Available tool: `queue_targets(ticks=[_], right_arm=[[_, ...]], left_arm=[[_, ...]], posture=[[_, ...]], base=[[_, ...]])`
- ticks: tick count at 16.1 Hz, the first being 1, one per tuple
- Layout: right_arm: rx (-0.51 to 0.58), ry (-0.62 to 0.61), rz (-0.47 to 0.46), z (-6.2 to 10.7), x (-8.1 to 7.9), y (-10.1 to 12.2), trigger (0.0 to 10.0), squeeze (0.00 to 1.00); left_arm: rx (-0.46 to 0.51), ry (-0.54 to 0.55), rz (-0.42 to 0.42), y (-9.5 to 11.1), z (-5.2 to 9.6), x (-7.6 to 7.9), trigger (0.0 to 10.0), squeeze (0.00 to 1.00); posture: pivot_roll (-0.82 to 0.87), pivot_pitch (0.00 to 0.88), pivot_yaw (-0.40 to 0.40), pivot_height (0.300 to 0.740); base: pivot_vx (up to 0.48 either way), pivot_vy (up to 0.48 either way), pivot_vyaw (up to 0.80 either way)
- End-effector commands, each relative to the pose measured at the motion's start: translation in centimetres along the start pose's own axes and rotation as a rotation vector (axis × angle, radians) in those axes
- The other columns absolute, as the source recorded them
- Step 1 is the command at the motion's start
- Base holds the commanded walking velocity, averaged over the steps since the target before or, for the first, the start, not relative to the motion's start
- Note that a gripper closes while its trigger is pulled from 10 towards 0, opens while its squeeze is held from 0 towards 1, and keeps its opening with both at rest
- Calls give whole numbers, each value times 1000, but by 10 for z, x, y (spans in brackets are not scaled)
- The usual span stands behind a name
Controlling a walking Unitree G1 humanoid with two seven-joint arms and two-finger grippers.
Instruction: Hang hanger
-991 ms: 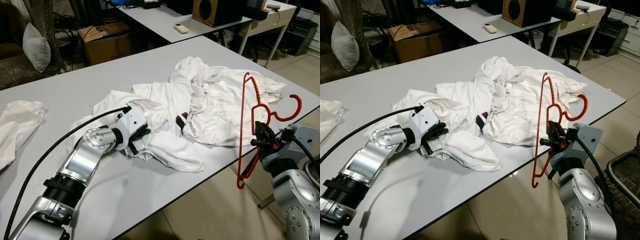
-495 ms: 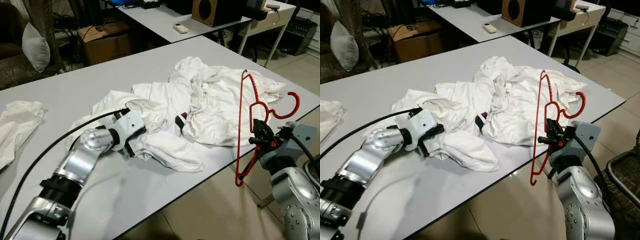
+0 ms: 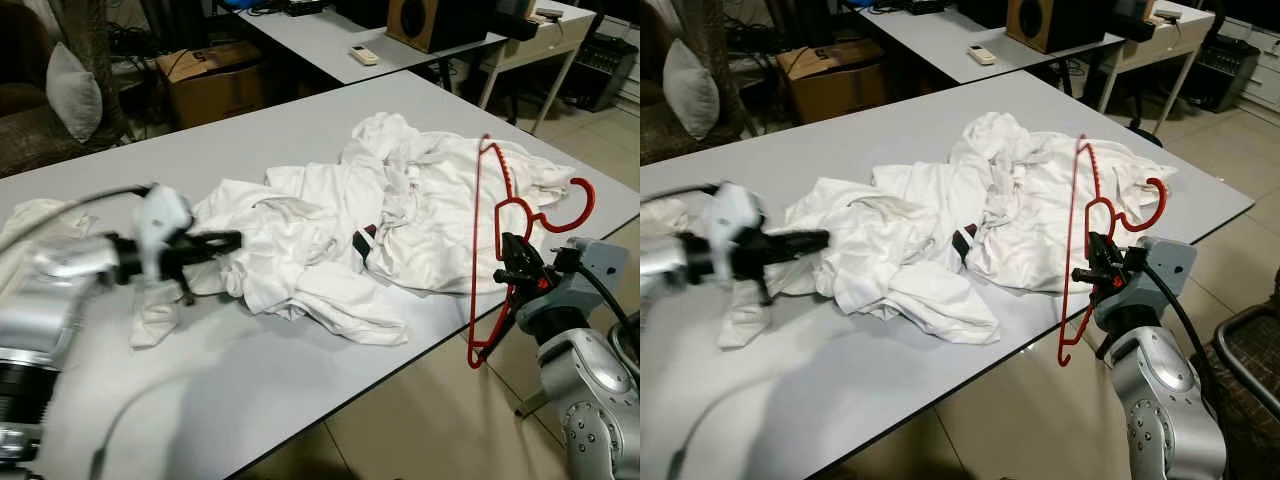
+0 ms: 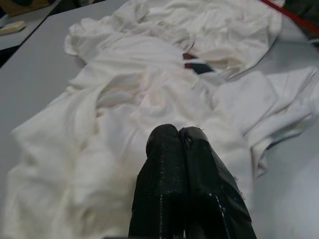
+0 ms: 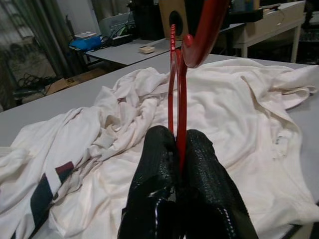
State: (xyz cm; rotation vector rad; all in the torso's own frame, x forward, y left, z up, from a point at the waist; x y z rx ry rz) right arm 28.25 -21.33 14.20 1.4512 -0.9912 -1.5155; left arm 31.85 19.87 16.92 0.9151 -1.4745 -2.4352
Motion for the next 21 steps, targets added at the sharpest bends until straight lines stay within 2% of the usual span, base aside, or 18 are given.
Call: queue_targets(ticks=[1, 2, 3, 4, 5, 6, 8, 9, 12, 14, 15, 16, 17, 18, 19, 20, 21], right_arm=[[7, 10, 4, -3, -2, 2, 10000, 0], [4, 14, 3, -3, -3, 1, 10000, 0], [2, 20, 1, -4, -5, 0, 10000, 0], [2, 22, 1, -5, -5, 0, 10000, 0], [1, 23, 0, -5, -6, 0, 10000, 0], [0, 24, 0, -5, -6, 0, 10000, 0], [1, 24, 0, -5, -6, 0, 10000, 0], [1, 23, 1, -6, -6, 0, 10000, 0], [8, 16, 0, -4, -6, 1, 10000, 0], [14, 8, -3, -4, -5, 1, 10000, 0], [17, 5, -5, -4, -5, 2, 10000, 0], [19, 3, -6, -3, -5, 2, 10000, 0], [19, 3, -6, -3, -4, 2, 10000, 0], [19, 2, -6, -3, -4, 2, 10000, 0], [19, 2, -7, -3, -5, 2, 10000, 0], [18, 3, -6, -4, -5, 2, 10000, 0], [18, 3, -6, -4, -5, 2, 10000, 0]], left_arm=[[-36, -6, -34, -2, 1, 0, 0, 0], [-41, -53, -6, -4, -1, 9, 10000, 0], [11, -114, 52, 2, -13, 28, 10000, 0], [19, -109, 50, 4, -24, 34, 10000, 675], [26, -119, 46, 7, -35, 40, 10000, 1000], [29, -123, 40, 8, -43, 43, 10000, 1000], [-42, -69, -7, 3, -62, 38, 10000, 1000], [-99, 36, -17, -2, -73, 25, 10000, 1000], [-100, 83, 63, -2, -94, 26, 10000, 1000], [-136, 104, 61, -9, -99, 28, 10000, 1000], [-139, 122, 113, -13, -100, 28, 10000, 1000], [-147, 138, 172, -18, -102, 29, 10000, 886], [-186, 156, 172, -25, -102, 29, 10000, 16], [-203, 165, 170, -28, -102, 29, 10000, 0], [-202, 175, 186, -31, -103, 30, 9569, 0], [-199, 167, 193, -32, -105, 33, 7569, 0], [-202, 164, 194, -32, -105, 34, 745, 0]], posture=[[-167, 0, 19, 740], [-167, 0, 19, 740], [-167, 0, 19, 740], [-167, 0, 17, 740], [-167, 0, 17, 740], [-167, 0, 18, 740], [-169, 0, 21, 740], [-172, 0, 24, 740], [-181, 0, 35, 740], [-186, 0, 43, 740], [-190, 0, 48, 740], [-190, 0, 48, 740], [-190, 0, 48, 740], [-190, 0, 48, 740], [-187, 0, 44, 740], [-187, 0, 44, 740], [-187, 0, 44, 740]], base=[[0, 0, 0], [0, 0, 0], [0, 0, 0], [0, 0, 0], [0, 0, 0], [0, 0, 0], [0, 0, 0], [0, 0, 0], [0, 0, 0], [0, 0, 0], [0, 0, 0], [0, 0, 0], [0, 0, 0], [0, 0, 0], [0, 0, 0], [0, 0, 0], [0, 0, 0]])
Point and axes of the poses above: a point about 5 cm out from each wrist's last joint towards the gripper, its own z axis pointing back from the gripper into the wrist, its own y axis along the axis of the wrist's last joint, x = y × z, the point moved 4 cm from there along -z, pointing out of the wrist towards the gripper, and after that the axes turned 10 degrees about -z, right-handed, at the moved point
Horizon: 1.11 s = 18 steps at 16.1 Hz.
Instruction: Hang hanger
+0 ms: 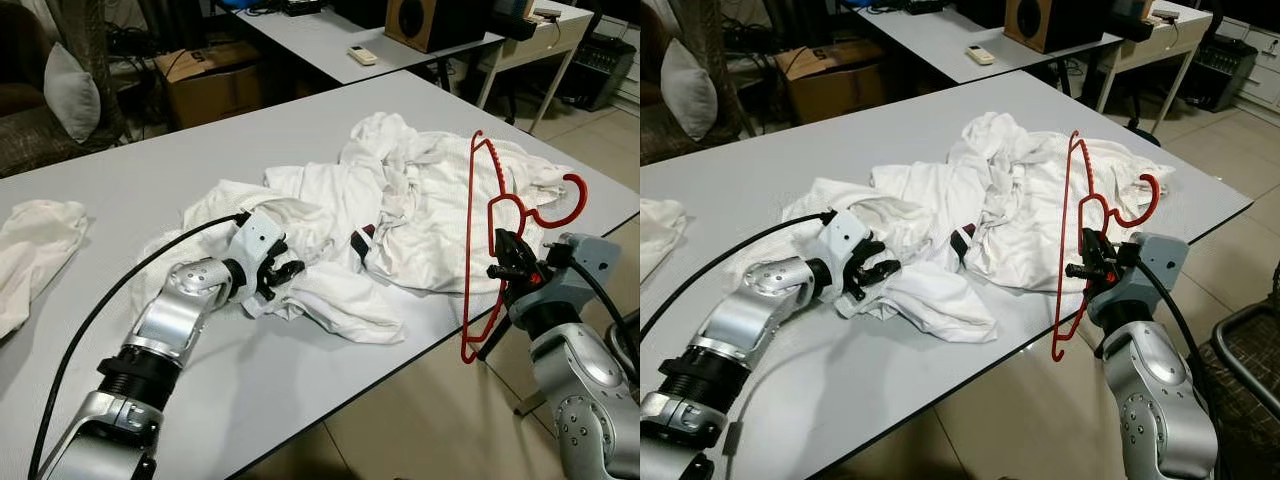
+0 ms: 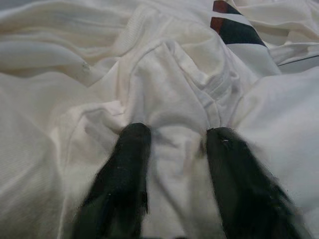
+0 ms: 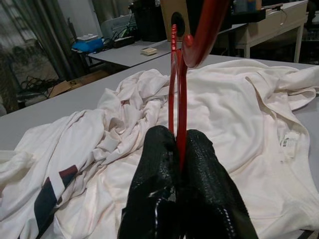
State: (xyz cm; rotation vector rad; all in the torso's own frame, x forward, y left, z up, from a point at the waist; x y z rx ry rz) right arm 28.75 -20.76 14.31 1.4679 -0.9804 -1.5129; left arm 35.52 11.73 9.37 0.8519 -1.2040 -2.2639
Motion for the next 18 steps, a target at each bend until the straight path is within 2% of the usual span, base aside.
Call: queue_targets(ticks=[1, 4, 8, 10, 12, 13, 15, 16, 17, 18], right_arm=[[15, -8, 5, 1, 1, 3, 10000, 0], [17, -9, 7, 1, 1, 4, 10000, 0], [20, -8, 8, 0, 1, 4, 10000, 0], [23, -10, 8, 0, 1, 5, 10000, 0], [25, -10, 8, -1, 1, 6, 10000, 0], [23, -5, 6, -3, 0, 5, 10000, 0], [18, 7, 3, -5, -3, 3, 10000, 0], [17, 9, 2, -6, -4, 3, 10000, 0], [18, 15, 0, -8, -5, 2, 10000, 0], [19, 17, -1, -9, -5, 3, 10000, 0]], left_arm=[[-17, 15, 1, -3, 0, -3, 0, 0], [-28, 24, -21, -5, -1, -3, 0, 0], [6, 21, -73, 1, 3, -7, 0, 0], [89, -89, -171, 9, 19, -8, 0, 0], [103, -76, -185, 10, 41, -31, 0, 0], [138, -48, -189, 17, 57, -52, 0, 0], [196, -19, -207, 32, 81, -80, 0, 0], [214, -17, -217, 37, 87, -87, 0, 0], [275, -24, -251, 52, 107, -102, 0, 0], [316, -24, -275, 62, 118, -108, 0, 0]], posture=[[-187, 0, 44, 740], [-188, 0, 43, 740], [-189, 0, 43, 740], [-190, 0, 43, 740], [-183, 0, 39, 740], [-173, 0, 31, 740], [-166, 0, 28, 740], [-157, 0, 23, 740], [-154, 0, 23, 740], [-149, 0, 23, 740]], base=[[0, 0, 0], [0, 0, 0], [0, 0, 0], [0, 0, 0], [0, 0, 0], [0, 0, 0], [0, 0, 0], [0, 0, 0], [0, 0, 0], [0, 0, 0]])
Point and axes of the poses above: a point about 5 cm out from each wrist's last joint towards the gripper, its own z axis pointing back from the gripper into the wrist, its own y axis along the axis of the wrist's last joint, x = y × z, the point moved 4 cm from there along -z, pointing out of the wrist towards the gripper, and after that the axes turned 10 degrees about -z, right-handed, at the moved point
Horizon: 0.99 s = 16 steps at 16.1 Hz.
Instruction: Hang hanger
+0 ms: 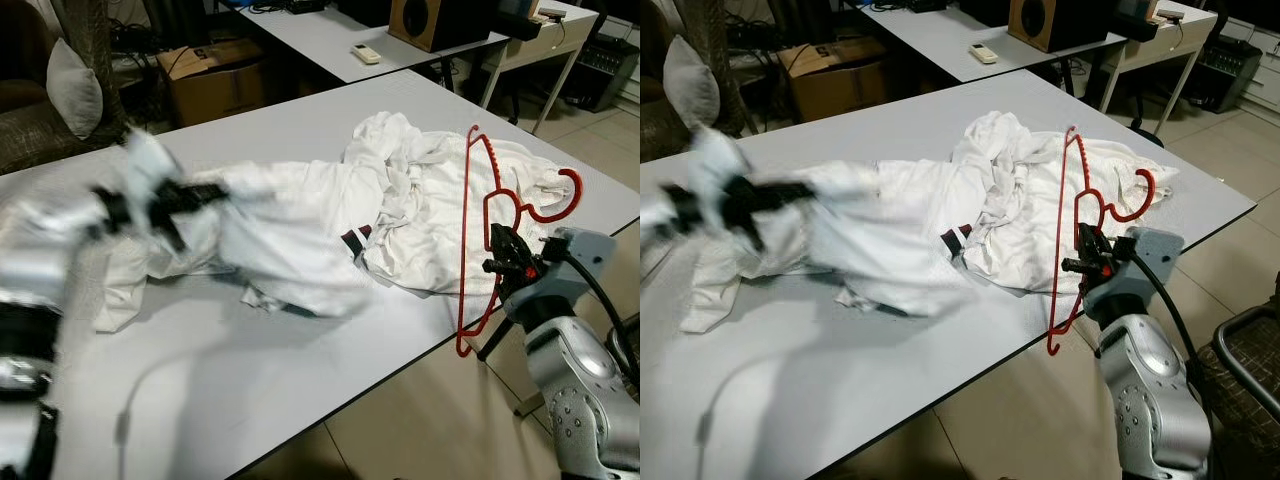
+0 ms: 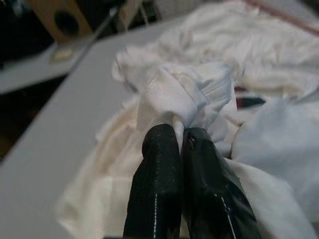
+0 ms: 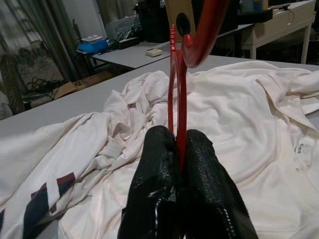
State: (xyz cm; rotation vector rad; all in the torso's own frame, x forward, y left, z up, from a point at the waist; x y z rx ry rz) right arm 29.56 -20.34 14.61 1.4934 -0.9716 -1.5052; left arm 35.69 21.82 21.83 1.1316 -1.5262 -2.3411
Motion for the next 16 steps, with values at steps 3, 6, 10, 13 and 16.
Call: queue_targets(ticks=[3, 6, 10, 13, 16], right_arm=[[12, 0, 6, -1, 0, 0, 10000, 0], [8, 0, 0, -1, -2, -4, 10000, 0], [4, 9, 5, -2, -1, -3, 10000, 0], [1, 12, 10, -2, -1, -4, 10000, 0], [3, 8, 12, 1, 0, -3, 10000, 0]], left_arm=[[1, -166, -69, 2, 15, 21, 1020, 0], [-115, -391, -49, -30, 13, 83, 4235, 0], [-52, -402, 92, -17, 17, 101, 10000, 1000], [24, -399, 166, 0, 16, 107, 10000, 1000], [55, -338, 247, 7, 9, 107, 10000, 1000]], posture=[[-149, 0, 23, 740], [-138, 0, 30, 740], [-134, 0, 21, 740], [-137, 0, 23, 740], [-149, 0, 31, 740]], base=[[0, 0, 0], [0, 0, 0], [0, 0, 0], [0, 0, 0], [0, 0, 0]])
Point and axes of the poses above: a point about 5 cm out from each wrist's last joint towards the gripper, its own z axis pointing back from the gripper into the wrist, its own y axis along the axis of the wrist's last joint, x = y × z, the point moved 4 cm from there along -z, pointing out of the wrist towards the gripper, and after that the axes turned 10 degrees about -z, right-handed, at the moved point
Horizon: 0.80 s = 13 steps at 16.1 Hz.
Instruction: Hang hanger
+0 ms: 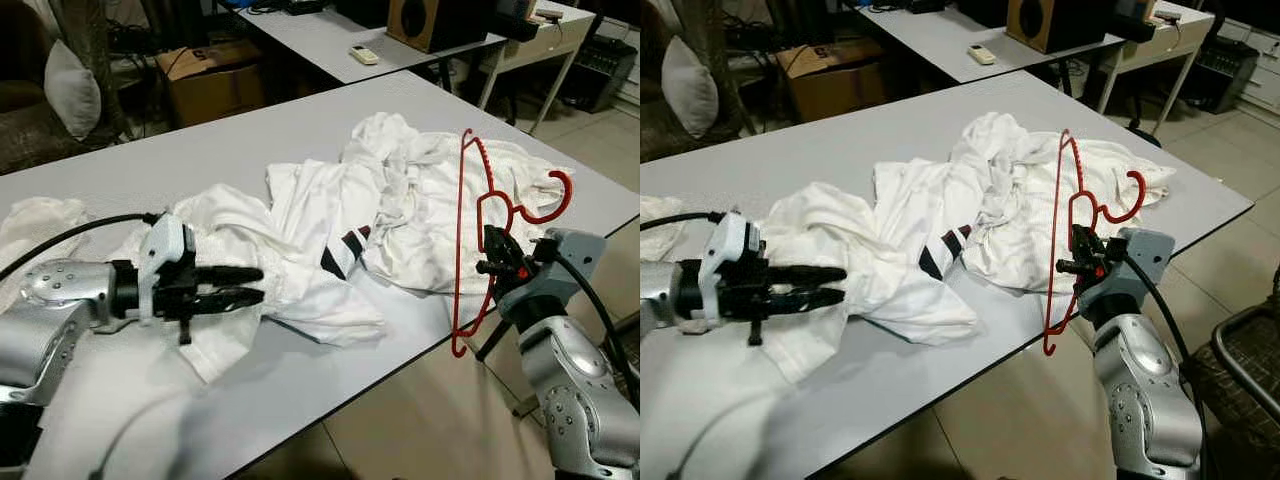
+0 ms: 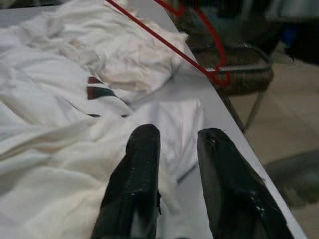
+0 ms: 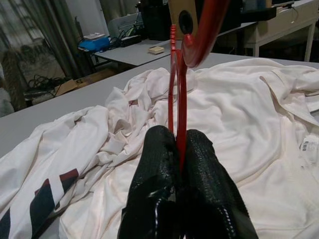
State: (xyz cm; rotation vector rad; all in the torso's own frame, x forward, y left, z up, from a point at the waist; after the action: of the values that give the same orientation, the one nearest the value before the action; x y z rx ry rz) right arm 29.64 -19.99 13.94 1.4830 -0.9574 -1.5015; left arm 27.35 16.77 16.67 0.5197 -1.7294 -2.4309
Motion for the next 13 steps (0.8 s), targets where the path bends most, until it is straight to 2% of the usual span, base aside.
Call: queue_targets(ticks=[1, 2, 3, 4, 5, 6, 9, 10, 13], right_arm=[[18, 0, 9, 3, 2, 4, 10000, 0], [18, 0, 9, 3, 2, 4, 10000, 0], [18, -1, 10, 4, 2, 4, 10000, 0], [19, -2, 11, 4, 2, 5, 10000, 0], [19, -2, 11, 4, 2, 5, 10000, 0], [19, -2, 11, 4, 2, 5, 10000, 0], [21, -5, 12, 4, 3, 6, 10000, 0], [23, -7, 11, 5, 3, 6, 10000, 0], [25, -8, 8, 4, 2, 6, 10000, 0]], left_arm=[[-71, 86, 5, -8, 0, -8, 10000, 1000], [-103, 114, 4, -12, -1, -10, 10000, 1000], [-140, 208, 88, -23, -6, -18, 10000, 0], [-104, 263, 200, -25, -16, -19, 10000, 0], [-92, 269, 222, -24, -18, -19, 10000, 0], [-67, 239, 286, -21, -23, -12, 10000, 0], [-111, 216, 335, -26, -27, -4, 10000, 0], [-82, 225, 383, -22, -29, -6, 10000, 0], [-34, 259, 451, -14, -31, -13, 10000, 0]], posture=[[-151, 0, 32, 740], [-151, 0, 32, 740], [-152, 0, 34, 740], [-157, 0, 35, 740], [-157, 0, 35, 740], [-160, 0, 36, 740], [-163, 0, 40, 740], [-164, 0, 43, 740], [-162, 0, 43, 740]], base=[[0, 0, 0], [0, 0, 0], [0, 0, 0], [0, 0, 0], [0, 0, 0], [0, 0, 0], [0, 0, 0], [0, 0, 0], [0, 0, 0]])
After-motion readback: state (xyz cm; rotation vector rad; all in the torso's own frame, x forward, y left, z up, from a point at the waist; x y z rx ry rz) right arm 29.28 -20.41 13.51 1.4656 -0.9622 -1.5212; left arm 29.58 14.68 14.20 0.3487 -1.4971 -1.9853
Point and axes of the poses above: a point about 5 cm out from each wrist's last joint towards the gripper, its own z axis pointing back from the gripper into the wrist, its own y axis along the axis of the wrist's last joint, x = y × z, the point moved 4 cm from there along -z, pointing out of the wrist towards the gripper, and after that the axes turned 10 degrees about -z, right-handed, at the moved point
